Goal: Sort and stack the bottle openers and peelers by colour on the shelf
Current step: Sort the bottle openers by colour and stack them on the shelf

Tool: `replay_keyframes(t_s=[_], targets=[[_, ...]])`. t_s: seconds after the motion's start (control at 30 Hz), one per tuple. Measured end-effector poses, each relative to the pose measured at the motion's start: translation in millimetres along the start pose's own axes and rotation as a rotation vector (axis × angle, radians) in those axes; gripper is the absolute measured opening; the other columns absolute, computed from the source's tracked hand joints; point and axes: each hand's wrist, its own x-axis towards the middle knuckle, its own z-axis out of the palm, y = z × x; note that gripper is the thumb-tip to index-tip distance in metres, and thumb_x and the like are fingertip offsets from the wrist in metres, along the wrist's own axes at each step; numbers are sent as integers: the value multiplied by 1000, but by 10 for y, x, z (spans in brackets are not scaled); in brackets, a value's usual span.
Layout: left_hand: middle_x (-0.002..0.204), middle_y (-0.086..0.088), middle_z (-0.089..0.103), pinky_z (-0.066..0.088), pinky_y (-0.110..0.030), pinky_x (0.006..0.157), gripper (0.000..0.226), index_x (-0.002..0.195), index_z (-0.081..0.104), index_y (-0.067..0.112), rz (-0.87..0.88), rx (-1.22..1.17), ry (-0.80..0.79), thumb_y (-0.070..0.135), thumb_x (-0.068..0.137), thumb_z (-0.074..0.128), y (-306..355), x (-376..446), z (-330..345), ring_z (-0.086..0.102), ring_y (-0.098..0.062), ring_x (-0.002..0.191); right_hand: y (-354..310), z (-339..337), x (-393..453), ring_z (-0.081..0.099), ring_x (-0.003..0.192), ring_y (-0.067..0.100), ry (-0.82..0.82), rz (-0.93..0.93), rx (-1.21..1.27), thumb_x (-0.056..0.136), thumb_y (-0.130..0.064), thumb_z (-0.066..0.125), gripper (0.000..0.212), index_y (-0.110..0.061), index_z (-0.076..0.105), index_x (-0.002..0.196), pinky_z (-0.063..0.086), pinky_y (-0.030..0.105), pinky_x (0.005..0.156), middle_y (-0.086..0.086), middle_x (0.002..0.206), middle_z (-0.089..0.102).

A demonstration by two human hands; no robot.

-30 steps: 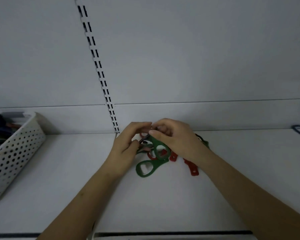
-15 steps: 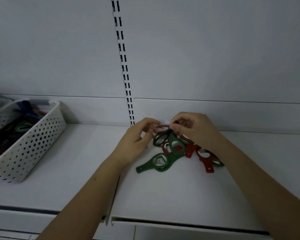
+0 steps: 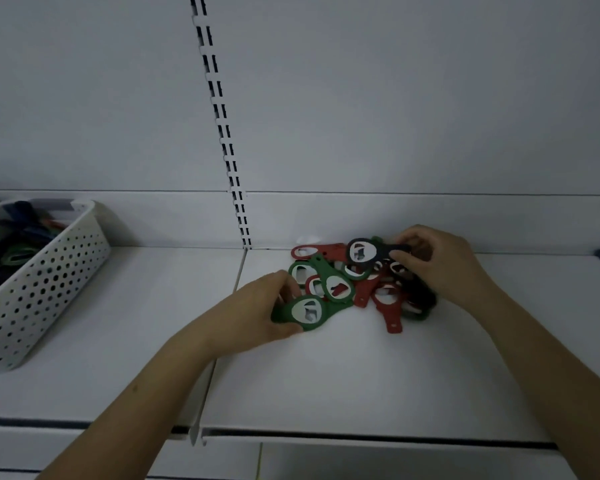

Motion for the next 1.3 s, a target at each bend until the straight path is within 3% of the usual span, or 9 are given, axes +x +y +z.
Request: replay_keyframes(t_s=[0.1, 0.23, 0.33, 0.43, 0.7, 0.87, 1.0, 1.13, 1.3], targets=[[102, 17, 56, 47, -15, 70, 35, 110, 51, 32, -6, 14, 16, 38, 84, 74, -2, 60, -13, 57, -5, 88, 172, -95, 13, 66, 79, 14, 41, 100, 103, 86, -20, 73, 8, -25, 67, 89, 46, 16, 67, -6, 83, 70], [117, 16, 50, 41, -27, 95, 37, 119, 54, 32, 101, 21, 210, 36, 87, 71, 85, 258, 38, 46, -7, 110, 441, -128, -81, 64, 87, 15, 39, 148, 10, 90, -23, 68, 8, -20, 65, 97, 43, 17, 69, -9, 90, 67], [125, 9, 50, 40, -35, 102, 48, 129, 51, 29, 207, 109, 281, 44, 87, 69, 286, 535, 181, 43, -11, 115, 515, -55, -120, 57, 105, 14, -18, 31, -117, 89, -50, 60, 40, -26, 59, 121, 44, 28, 90, -6, 116, 61], [143, 8, 43, 32, -42, 110, 72, 145, 35, 37, 187, 225, 198, 68, 84, 56, 422, 812, 344, 37, -16, 131, 543, 11, -110, 51, 117, 18, -132, -8, -288, 84, -72, 49, 60, -36, 53, 133, 40, 40, 100, -9, 128, 58], [124, 10, 57, 36, -34, 95, 42, 129, 57, 35, 128, 201, 369, 41, 89, 66, 263, 961, 365, 47, -15, 115, 643, -110, -140, 55, 106, 19, -38, 37, -221, 88, -58, 54, 40, -35, 62, 120, 44, 37, 93, -9, 115, 61], [112, 8, 62, 42, -23, 85, 27, 123, 65, 26, 6, -23, 425, 28, 98, 54, 214, 805, 192, 55, -8, 100, 500, -69, -111, 44, 122, 24, -136, 137, -407, 76, -81, 49, 79, -30, 50, 137, 39, 41, 103, -2, 131, 49], [113, 2, 66, 44, -23, 83, 27, 122, 67, 24, -61, 54, 405, 24, 99, 53, 52, 759, 26, 57, -12, 99, 529, -127, -43, 60, 95, 15, -73, 113, -211, 75, -65, 66, 51, -26, 68, 107, 50, 32, 83, -5, 103, 66], [112, 8, 58, 45, -30, 95, 26, 117, 67, 25, 47, 139, 515, 23, 91, 64, 53, 723, 10, 55, -13, 105, 544, -168, -52, 59, 76, 3, 7, 73, -137, 83, -36, 75, 19, -24, 72, 98, 40, 11, 65, -8, 92, 68], [135, 7, 52, 43, -35, 102, 44, 138, 52, 36, 177, 288, 237, 47, 95, 56, 231, 892, 206, 50, -13, 119, 499, -99, -49, 60, 79, 15, 16, -38, -350, 95, -37, 57, 23, -21, 68, 108, 46, 30, 69, -3, 91, 68]])
